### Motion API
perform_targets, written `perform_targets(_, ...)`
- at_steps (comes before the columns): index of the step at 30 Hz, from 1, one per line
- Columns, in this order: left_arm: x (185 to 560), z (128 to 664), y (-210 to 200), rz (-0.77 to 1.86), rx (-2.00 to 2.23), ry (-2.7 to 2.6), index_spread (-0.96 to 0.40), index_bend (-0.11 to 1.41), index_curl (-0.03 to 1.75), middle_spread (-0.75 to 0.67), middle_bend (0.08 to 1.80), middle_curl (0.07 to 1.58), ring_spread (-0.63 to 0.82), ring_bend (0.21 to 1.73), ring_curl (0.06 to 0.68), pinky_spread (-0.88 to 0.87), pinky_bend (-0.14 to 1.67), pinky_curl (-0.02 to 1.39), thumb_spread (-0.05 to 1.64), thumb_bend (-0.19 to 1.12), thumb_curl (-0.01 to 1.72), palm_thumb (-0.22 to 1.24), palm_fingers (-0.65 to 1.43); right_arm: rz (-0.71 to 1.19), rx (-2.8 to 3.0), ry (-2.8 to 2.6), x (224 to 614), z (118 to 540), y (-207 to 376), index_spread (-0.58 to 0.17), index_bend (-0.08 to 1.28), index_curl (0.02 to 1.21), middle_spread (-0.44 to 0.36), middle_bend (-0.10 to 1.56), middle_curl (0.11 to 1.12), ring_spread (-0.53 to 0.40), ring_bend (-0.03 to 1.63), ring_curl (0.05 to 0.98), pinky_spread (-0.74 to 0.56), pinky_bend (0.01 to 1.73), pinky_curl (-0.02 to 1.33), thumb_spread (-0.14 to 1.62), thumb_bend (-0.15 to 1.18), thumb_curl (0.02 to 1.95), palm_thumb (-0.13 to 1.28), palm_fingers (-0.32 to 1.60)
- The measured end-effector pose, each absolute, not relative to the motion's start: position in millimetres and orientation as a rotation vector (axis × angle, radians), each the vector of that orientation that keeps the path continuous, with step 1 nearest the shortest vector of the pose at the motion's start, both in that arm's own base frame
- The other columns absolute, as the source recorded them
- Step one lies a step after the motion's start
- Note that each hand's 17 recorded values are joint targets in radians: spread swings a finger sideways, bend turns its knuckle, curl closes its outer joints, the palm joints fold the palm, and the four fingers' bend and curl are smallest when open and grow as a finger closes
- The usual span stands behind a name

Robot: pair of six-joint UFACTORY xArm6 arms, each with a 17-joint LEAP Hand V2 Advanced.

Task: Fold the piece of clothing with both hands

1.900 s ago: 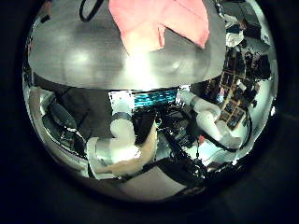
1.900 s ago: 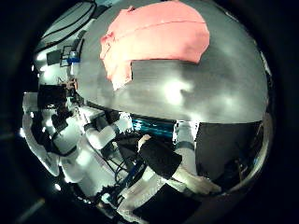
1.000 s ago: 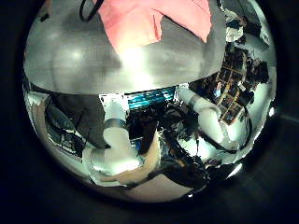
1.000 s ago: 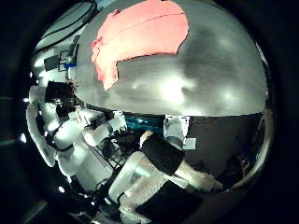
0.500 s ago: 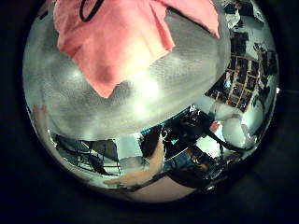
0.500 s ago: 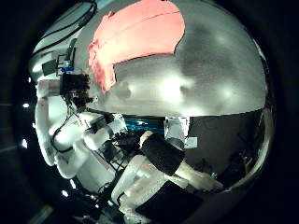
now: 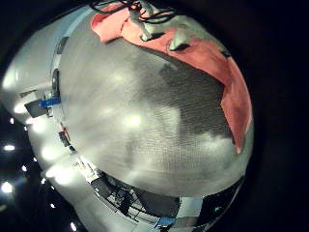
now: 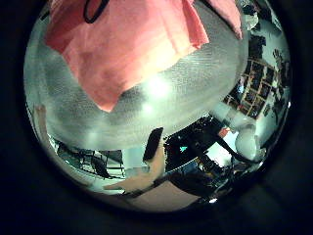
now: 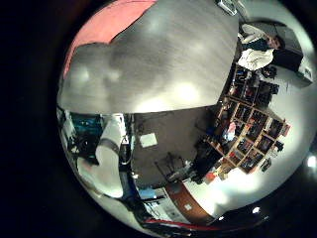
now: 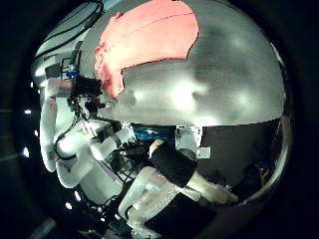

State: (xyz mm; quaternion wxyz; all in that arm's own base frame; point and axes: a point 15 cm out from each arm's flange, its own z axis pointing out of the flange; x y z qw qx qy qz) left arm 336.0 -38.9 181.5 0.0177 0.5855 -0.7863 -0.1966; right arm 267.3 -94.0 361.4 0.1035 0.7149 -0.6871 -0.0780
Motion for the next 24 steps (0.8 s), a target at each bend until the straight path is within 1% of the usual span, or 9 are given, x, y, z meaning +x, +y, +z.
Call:
perform_targets(7,334,178,-47,-0.629,1.819,-2.442,0.0,0.17,0.31,0.36,0.2,0.29,0.55,0.55,0.195,0.52,0.28,0.31,0.96,-0.02,0.33,0.3,0.02,-0.224,2.11,-2.023,267,362,-95,-0.314,0.16,0.29,0.028,0.2,0.36,0.121,0.35,0.263,0.34,0.32,0.29,1.21,-0.02,0.3,0.39,0.24)
perform_targets(11,333,176,-46,-0.648,1.83,-2.437,0.01,0.16,0.31,0.23,0.3,0.33,0.48,0.56,0.196,0.5,0.23,0.29,0.97,-0.02,0.33,0.32,0.16,-0.223,2.11,-2.023,266,363,-95,-0.321,0.17,0.29,0.017,0.2,0.36,0.12,0.34,0.26,0.34,0.32,0.29,1.22,-0.02,0.3,0.39,0.24)
perform_targets(12,332,175,-46,-0.653,1.837,-2.432,0.0,0.19,0.32,0.17,0.37,0.35,0.42,0.57,0.197,0.47,0.2,0.29,0.98,-0.01,0.33,0.34,0.27,-0.221,2.11,-2.023,266,363,-95,-0.322,0.17,0.29,0.016,0.2,0.36,0.119,0.34,0.26,0.34,0.32,0.29,1.22,-0.02,0.3,0.39,0.24)
perform_targets(14,331,175,-45,-0.659,1.854,-2.421,-0.01,0.2,0.33,0.09,0.45,0.39,0.32,0.57,0.2,0.42,0.17,0.27,0.99,-0.01,0.33,0.37,0.34,-0.218,2.112,-2.025,267,364,-95,-0.323,0.16,0.29,0.015,0.2,0.36,0.119,0.34,0.259,0.34,0.32,0.29,1.22,-0.02,0.3,0.39,0.25)
perform_targets(16,330,176,-44,-0.673,1.866,-2.406,-0.06,0.26,0.36,0.0,0.58,0.44,0.19,0.59,0.204,0.33,0.14,0.25,1.02,0.0,0.34,0.42,0.47,-0.219,2.113,-2.025,267,364,-95,-0.324,0.17,0.29,0.014,0.2,0.36,0.118,0.34,0.259,0.34,0.31,0.29,1.22,-0.02,0.3,0.39,0.25)
perform_targets(17,328,177,-43,-0.682,1.866,-2.401,-0.1,0.31,0.38,-0.05,0.67,0.47,0.1,0.63,0.208,0.28,0.12,0.23,1.04,0.01,0.34,0.46,0.6,-0.219,2.113,-2.025,267,364,-95,-0.324,0.17,0.29,0.014,0.2,0.36,0.118,0.34,0.258,0.34,0.31,0.29,1.22,-0.02,0.3,0.38,0.25)
perform_targets(19,326,181,-41,-0.701,1.867,-2.388,-0.18,0.38,0.42,-0.14,0.79,0.52,-0.06,0.71,0.232,0.17,0.15,0.22,1.06,0.01,0.34,0.5,0.74,-0.221,2.112,-2.025,266,364,-95,-0.324,0.17,0.29,0.013,0.2,0.36,0.118,0.34,0.258,0.34,0.31,0.29,1.22,-0.02,0.3,0.38,0.25)
perform_targets(22,326,185,-36,-0.732,1.867,-2.384,-0.28,0.46,0.48,-0.26,0.87,0.59,-0.27,0.87,0.298,-0.04,0.24,0.24,1.13,0.01,0.33,0.55,0.98,-0.219,2.115,-2.028,266,364,-94,-0.326,0.16,0.29,0.013,0.2,0.36,0.118,0.34,0.258,0.34,0.31,0.29,1.22,-0.02,0.29,0.38,0.26)
perform_targets(24,327,187,-33,-0.745,1.868,-2.39,-0.34,0.48,0.52,-0.31,0.9,0.63,-0.35,0.91,0.33,-0.16,0.28,0.26,1.19,0.01,0.32,0.56,1.0,-0.218,2.12,-2.025,266,365,-92,-0.326,0.14,0.28,0.006,0.21,0.36,0.092,0.37,0.264,0.33,0.32,0.29,1.23,-0.02,0.29,0.38,0.3)
